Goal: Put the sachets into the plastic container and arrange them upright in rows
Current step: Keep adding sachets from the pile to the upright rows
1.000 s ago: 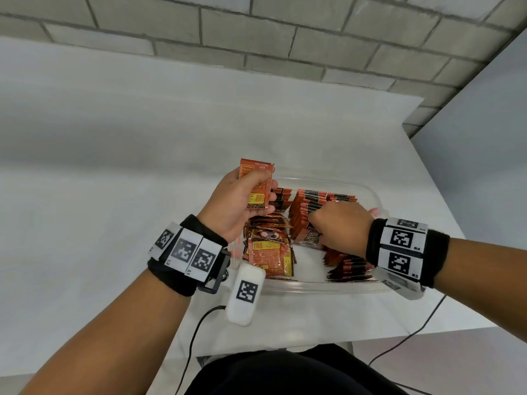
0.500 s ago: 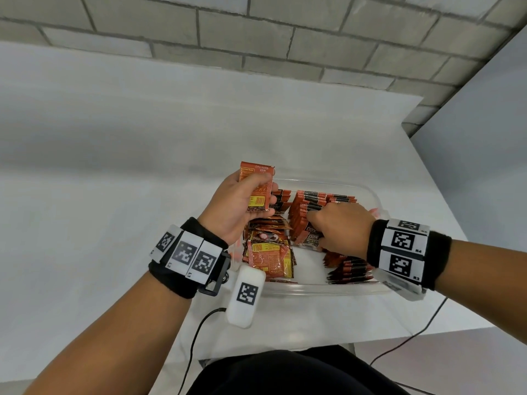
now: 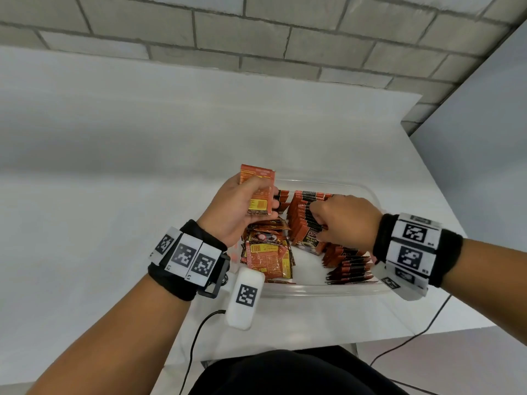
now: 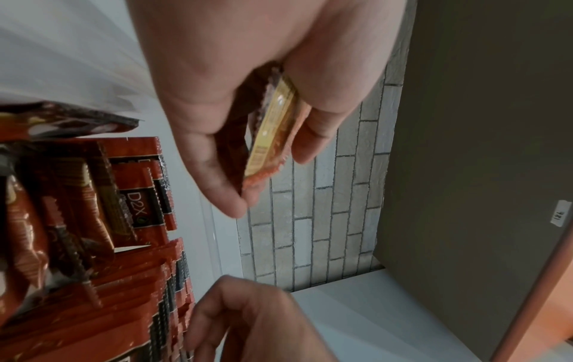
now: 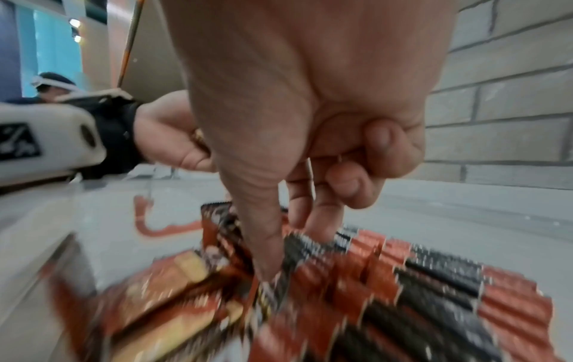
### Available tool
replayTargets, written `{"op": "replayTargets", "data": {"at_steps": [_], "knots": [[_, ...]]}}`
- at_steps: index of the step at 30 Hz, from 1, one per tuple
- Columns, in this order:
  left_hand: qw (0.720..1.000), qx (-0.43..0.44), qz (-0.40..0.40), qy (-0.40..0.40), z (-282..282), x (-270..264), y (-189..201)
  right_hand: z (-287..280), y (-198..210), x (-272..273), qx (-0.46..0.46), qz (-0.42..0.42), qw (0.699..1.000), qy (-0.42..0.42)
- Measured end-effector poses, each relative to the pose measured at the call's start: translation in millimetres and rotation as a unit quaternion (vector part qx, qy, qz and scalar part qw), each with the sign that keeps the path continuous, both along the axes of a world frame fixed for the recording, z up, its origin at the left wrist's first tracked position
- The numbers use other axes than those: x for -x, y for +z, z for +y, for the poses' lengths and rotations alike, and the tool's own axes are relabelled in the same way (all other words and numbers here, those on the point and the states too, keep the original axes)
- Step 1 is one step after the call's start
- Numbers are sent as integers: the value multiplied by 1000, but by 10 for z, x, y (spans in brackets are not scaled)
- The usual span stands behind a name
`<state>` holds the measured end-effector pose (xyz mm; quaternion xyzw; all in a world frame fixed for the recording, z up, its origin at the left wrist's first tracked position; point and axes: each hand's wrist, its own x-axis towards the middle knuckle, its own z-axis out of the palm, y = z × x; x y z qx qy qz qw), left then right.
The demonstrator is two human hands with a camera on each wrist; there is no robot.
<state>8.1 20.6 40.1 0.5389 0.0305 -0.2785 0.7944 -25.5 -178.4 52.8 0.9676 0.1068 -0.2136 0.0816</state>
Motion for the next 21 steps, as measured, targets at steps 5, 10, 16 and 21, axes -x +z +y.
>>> {"op": "replayTargets", "data": {"at_steps": [5, 10, 16, 21], "knots": [[998, 12, 20, -65, -55, 49, 50, -120, 416, -151, -218, -36, 969, -112], [991, -22, -46, -121, -156, 78, 140, -3, 625, -48, -407, 12, 902, -140], [994, -20, -42, -101, -189, 84, 256, 5, 540, 10, -473, -132, 859, -141], [998, -6, 32, -50, -183, 1, 304, -14, 426, 69, -421, -277, 862, -60]]}}
